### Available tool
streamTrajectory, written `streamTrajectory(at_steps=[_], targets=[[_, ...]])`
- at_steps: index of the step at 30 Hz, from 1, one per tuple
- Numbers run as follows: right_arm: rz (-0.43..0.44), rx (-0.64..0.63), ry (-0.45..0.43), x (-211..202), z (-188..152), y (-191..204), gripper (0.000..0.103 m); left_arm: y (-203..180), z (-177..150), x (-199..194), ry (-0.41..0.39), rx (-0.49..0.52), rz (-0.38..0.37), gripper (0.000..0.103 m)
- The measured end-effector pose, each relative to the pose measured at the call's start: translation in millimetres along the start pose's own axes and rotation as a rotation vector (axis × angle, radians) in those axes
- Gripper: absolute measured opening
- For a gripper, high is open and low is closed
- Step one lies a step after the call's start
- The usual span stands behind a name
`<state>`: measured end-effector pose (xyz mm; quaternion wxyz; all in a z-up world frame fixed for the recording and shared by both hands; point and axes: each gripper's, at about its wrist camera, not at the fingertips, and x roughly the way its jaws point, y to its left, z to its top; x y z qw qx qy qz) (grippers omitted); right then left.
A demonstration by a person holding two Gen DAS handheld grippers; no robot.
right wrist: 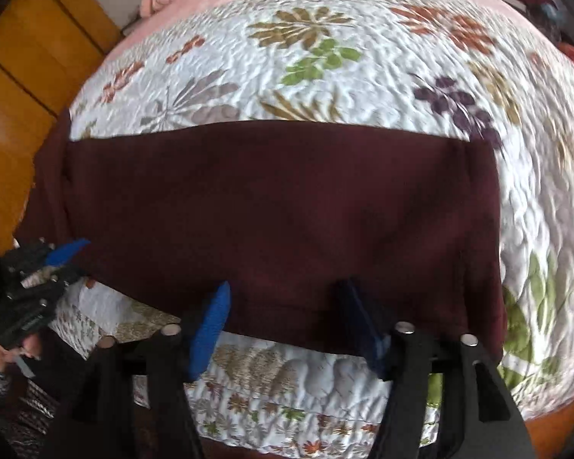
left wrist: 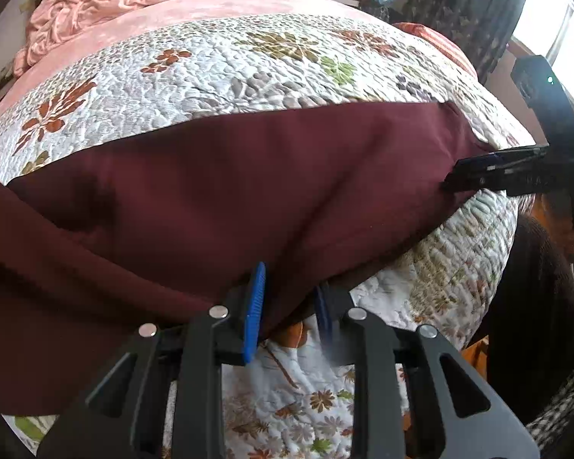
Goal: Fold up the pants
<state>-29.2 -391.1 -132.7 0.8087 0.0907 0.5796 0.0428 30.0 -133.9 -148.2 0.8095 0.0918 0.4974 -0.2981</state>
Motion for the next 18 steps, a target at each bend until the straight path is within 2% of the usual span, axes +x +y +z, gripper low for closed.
streamTrajectory(at_steps=[2,3,4,5,7,10,11,14,18], targets=[[0.058,0.034,-0.035,-15,9,7,0.065,7,3,-17,-0.012,-0.052,-0.036,0.031],[0.116,0.05,-0.075,-26,14,12,0.065,14,3,-31,-0.034,-0.09,-0.064,0.054],[0.161,0.045,-0.101,-32,19,21,0.065,19,2,-41,-0.055,-0.117,-0.076,0.071],[0.205,0.024,-0.118,-38,24,32,0.065,30,-2,-59,-0.098,-0.159,-0.096,0.073],[0.319,-0.072,-0.137,-42,38,74,0.067,48,-9,-79,-0.125,-0.217,-0.101,0.073],[0.431,-0.204,-0.116,-32,55,135,0.068,92,-26,-103,-0.142,-0.334,-0.053,0.073],[0.457,-0.251,-0.101,-25,59,158,0.069,110,-32,-109,-0.142,-0.375,-0.017,0.073],[0.471,-0.38,-0.05,2,66,215,0.074,153,-43,-121,-0.118,-0.473,0.07,0.073],[0.433,-0.453,0.043,45,63,252,0.073,190,-45,-134,-0.112,-0.537,0.127,0.073]])
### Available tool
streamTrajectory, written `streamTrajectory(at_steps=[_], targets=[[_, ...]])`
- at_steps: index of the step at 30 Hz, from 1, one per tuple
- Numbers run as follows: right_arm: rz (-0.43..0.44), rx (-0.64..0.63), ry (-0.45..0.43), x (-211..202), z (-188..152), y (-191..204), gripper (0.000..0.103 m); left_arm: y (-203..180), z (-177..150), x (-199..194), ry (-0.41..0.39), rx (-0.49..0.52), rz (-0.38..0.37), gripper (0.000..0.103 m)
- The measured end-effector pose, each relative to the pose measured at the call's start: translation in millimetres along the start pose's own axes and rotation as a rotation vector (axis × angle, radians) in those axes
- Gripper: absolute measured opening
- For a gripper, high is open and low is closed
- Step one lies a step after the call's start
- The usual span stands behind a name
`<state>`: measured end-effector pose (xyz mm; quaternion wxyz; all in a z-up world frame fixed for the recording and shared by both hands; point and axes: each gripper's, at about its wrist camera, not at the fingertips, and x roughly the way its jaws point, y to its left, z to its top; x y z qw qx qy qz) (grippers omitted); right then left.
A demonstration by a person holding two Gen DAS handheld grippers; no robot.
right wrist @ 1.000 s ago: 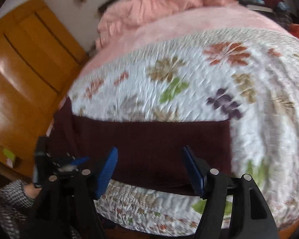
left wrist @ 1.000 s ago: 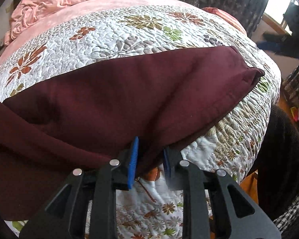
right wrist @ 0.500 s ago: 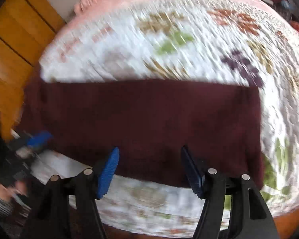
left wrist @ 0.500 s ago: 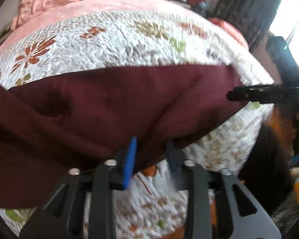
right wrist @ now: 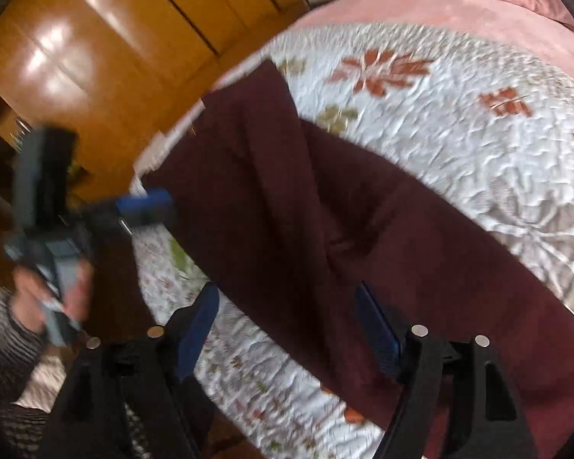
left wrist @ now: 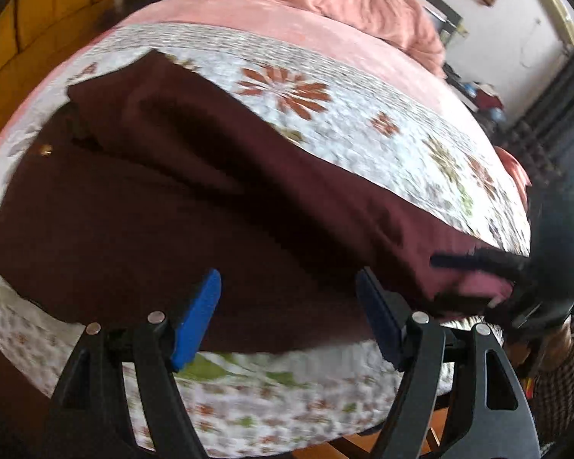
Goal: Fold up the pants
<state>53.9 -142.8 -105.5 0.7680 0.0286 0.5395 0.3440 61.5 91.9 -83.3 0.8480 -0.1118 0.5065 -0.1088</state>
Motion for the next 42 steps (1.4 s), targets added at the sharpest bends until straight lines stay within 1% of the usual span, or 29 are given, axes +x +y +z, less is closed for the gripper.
streamTrajectory(at_steps=[2,4,5,6,7,9,11,12,13,14,15,16,17,20,22,25,29,31,32,34,35,36,38,39,40,41,42], targets=[[0.023,0.006,0.043,18,2,-2,0.063,8,10,0,-0.001,-0.006,0.015,0.073],[-0.016,0.01,0.074,29,-2,-5,0.043,11,18,1,0.0,-0.011,0.02,0.073],[-0.039,0.009,0.083,33,-2,-7,0.038,11,21,3,0.001,-0.013,0.017,0.073],[-0.05,0.015,0.094,37,-2,-9,0.021,11,24,4,0.002,-0.018,0.011,0.074],[-0.05,0.022,0.106,41,-3,-12,0.008,12,27,5,0.004,-0.023,0.006,0.075],[-0.017,0.013,0.09,36,-8,-11,0.008,12,38,9,0.019,-0.032,0.017,0.076],[-0.004,-0.009,0.078,34,-13,-6,0.008,16,55,11,0.026,-0.061,0.03,0.076],[-0.011,-0.021,0.076,35,-16,-3,0.008,18,66,12,0.025,-0.081,0.025,0.08],[-0.031,-0.029,0.082,38,-20,0,0.008,20,83,15,0.03,-0.1,0.037,0.087],[-0.049,-0.027,0.095,45,-23,0,0.008,21,94,17,0.033,-0.105,0.052,0.087],[-0.048,-0.004,0.103,54,-27,-3,0.008,22,107,22,0.044,-0.107,0.078,0.087],[-0.04,0.02,0.098,54,-28,-5,0.008,21,119,29,0.069,-0.108,0.108,0.089],[-0.014,0.06,0.086,54,-29,-11,0.008,19,134,43,0.123,-0.101,0.144,0.089],[0.073,0.148,0.062,49,-35,-29,0.008,15,165,75,0.216,-0.059,0.253,0.089],[0.095,0.167,0.056,49,-37,-34,0.008,13,180,98,0.292,-0.032,0.321,0.089],[0.082,0.146,0.058,50,-35,-33,0.008,15,204,130,0.374,-0.029,0.423,0.089],[0.081,0.137,0.06,51,-33,-34,0.008,24,221,159,0.453,-0.062,0.458,0.089],[0.092,0.148,0.057,51,-33,-36,0.007,31,224,172,0.498,-0.084,0.495,0.089],[0.094,0.149,0.055,52,-35,-35,0.007,36,225,181,0.526,-0.105,0.502,0.089],[0.094,0.148,0.053,53,-35,-34,0.007,41,225,189,0.552,-0.12,0.495,0.089],[0.094,0.148,0.053,53,-35,-34,0.007,45,225,194,0.571,-0.127,0.509,0.089],[0.092,0.145,0.052,52,-35,-33,0.007,47,225,196,0.575,-0.13,0.517,0.084],[0.083,0.134,0.052,51,-35,-33,0.007,53,226,193,0.568,-0.149,0.532,0.068],[0.077,0.126,0.052,51,-35,-32,0.007,56,226,191,0.563,-0.159,0.537,0.05],[0.074,0.126,0.051,50,-35,-31,0.007,61,226,187,0.556,-0.17,0.535,0.036],[0.073,0.129,0.05,51,-34,-30,0.007,67,226,187,0.553,-0.18,0.525,0.03],[0.073,0.132,0.05,50,-35,-30,0.007,73,225,182,0.548,-0.207,0.503,0.02]])
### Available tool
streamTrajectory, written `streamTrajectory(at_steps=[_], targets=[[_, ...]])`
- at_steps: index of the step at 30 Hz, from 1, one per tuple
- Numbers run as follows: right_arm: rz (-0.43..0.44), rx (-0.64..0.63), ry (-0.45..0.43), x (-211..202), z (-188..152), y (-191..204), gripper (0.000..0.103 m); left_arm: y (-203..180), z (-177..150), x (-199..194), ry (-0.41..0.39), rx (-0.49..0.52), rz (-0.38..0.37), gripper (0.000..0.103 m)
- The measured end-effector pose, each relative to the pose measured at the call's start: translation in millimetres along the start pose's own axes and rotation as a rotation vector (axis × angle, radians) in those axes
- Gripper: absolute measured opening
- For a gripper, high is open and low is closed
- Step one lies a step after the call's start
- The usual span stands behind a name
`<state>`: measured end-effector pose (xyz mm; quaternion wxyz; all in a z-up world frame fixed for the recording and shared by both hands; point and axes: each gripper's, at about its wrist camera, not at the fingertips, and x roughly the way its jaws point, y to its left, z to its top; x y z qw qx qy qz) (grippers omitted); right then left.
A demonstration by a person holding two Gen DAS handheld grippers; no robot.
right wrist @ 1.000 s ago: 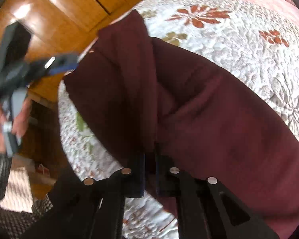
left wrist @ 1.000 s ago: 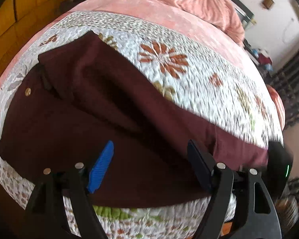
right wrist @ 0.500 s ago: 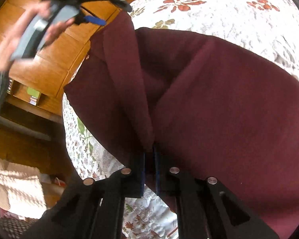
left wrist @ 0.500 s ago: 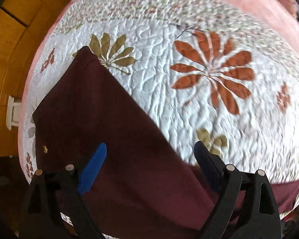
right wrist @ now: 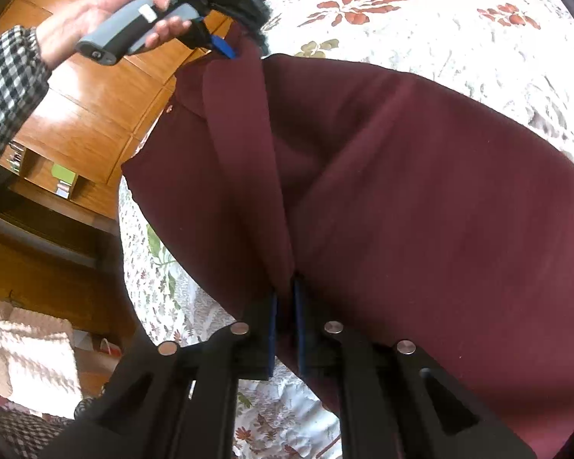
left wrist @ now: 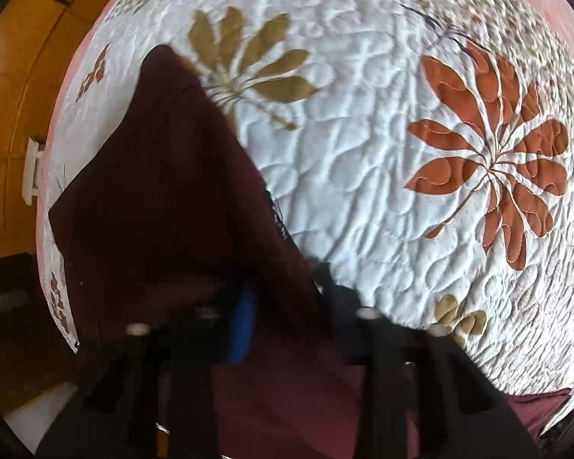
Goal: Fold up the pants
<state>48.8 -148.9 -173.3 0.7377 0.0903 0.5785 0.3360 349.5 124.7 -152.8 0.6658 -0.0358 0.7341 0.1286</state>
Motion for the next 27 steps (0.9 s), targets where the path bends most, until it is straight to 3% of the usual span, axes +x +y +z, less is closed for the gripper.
streamTrajectory(at_steps=[3,6,10,15,21,27], targets=[[-0.002,0.006,-0.005,-1,-1,1,0.007,24,-9,-11,-0.04,-0.067,-0.101,0.011],[-0.019,0.002,-0.005,-2,-2,4,0.007,44,-38,-35,-0.157,-0.066,-0.15,0.01],[-0.035,-0.001,-0.015,-8,-1,10,0.01,81,-101,-71,-0.367,-0.08,-0.209,0.01],[-0.051,-0.013,-0.041,-18,-2,19,0.01,138,-181,-86,-0.519,-0.164,-0.31,0.011],[-0.095,-0.035,-0.028,-15,-7,31,0.01,165,-236,-41,-0.547,-0.27,-0.366,0.011],[-0.157,-0.057,0.004,0,-13,38,0.011,180,-256,20,-0.477,-0.369,-0.42,0.012]])
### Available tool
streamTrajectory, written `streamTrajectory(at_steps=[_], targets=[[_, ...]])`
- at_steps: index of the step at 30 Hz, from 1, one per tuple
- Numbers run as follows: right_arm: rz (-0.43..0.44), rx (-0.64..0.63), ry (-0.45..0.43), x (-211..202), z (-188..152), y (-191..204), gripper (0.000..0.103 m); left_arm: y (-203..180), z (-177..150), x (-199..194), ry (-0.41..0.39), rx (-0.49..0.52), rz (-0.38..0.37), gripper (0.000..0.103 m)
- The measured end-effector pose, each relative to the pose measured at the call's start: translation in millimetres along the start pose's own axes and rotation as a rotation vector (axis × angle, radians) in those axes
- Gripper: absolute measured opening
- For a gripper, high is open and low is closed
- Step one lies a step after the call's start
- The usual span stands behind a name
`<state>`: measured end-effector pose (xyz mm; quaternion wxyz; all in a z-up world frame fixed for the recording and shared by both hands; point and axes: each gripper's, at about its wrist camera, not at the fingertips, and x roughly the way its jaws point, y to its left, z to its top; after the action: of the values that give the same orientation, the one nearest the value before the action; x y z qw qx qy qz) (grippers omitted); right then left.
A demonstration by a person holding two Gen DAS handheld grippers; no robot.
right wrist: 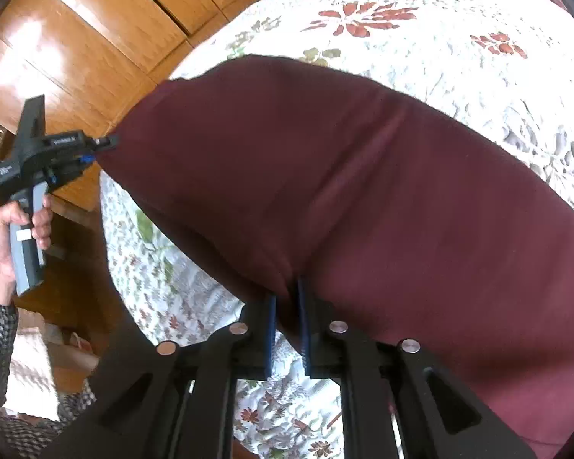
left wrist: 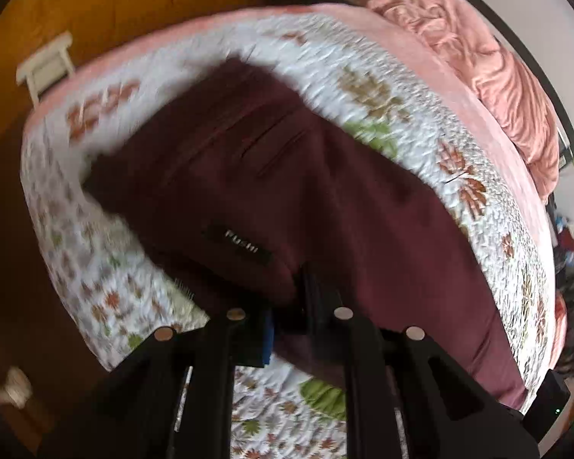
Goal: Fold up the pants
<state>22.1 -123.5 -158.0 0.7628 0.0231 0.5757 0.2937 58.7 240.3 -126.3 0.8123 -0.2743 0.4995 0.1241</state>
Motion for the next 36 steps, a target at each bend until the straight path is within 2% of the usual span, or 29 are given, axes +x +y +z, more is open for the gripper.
streamTrajectory(at_steps=[5,8,10,11,12,13,16,18,20,22,24,26,27,30,36], targets=[[0.002,0.013,0.004,3,0,-1,0.012,14,-13,28,0.015,-0.015,0.009,0.016],[0.025,0.026,-0.009,-2,-2,-4,0.016,10,-11,27,0.022,-0.006,-0.001,0.022],[0.07,0.076,-0.024,-13,-3,-10,0.023,5,-13,17,0.042,-0.007,-0.038,0.049],[0.094,0.094,-0.035,-21,-4,-15,0.037,2,-16,10,0.041,-0.004,-0.04,0.056],[0.122,0.109,-0.06,-30,-6,-17,0.05,-4,-19,3,0.041,0.002,-0.039,0.067],[0.148,0.116,-0.099,-44,-11,-19,0.051,-10,-25,-3,0.046,0.007,-0.046,0.068],[0.17,0.148,-0.152,-73,-25,-30,0.051,-29,-52,-18,0.087,0.0,-0.144,0.068],[0.154,0.19,-0.176,-84,-35,-41,0.051,-44,-69,-7,0.178,-0.032,-0.25,0.066],[0.14,0.219,-0.182,-88,-41,-50,0.051,-62,-89,20,0.316,-0.097,-0.34,0.06],[0.124,0.265,-0.183,-88,-50,-60,0.051,-76,-101,38,0.38,-0.123,-0.364,0.054],[0.134,0.299,-0.187,-89,-58,-67,0.051,-85,-106,50,0.391,-0.126,-0.357,0.052],[0.124,0.318,-0.193,-91,-65,-72,0.051,-87,-107,58,0.386,-0.145,-0.325,0.038],[0.117,0.321,-0.195,-92,-68,-75,0.051,-87,-107,60,0.385,-0.153,-0.313,0.027],[0.103,0.349,-0.199,-95,-76,-83,0.051,-80,-108,59,0.388,-0.159,-0.308,0.018],[0.065,0.404,-0.207,-102,-86,-109,0.051,-101,-110,59,0.352,-0.029,-0.23,0.021]])
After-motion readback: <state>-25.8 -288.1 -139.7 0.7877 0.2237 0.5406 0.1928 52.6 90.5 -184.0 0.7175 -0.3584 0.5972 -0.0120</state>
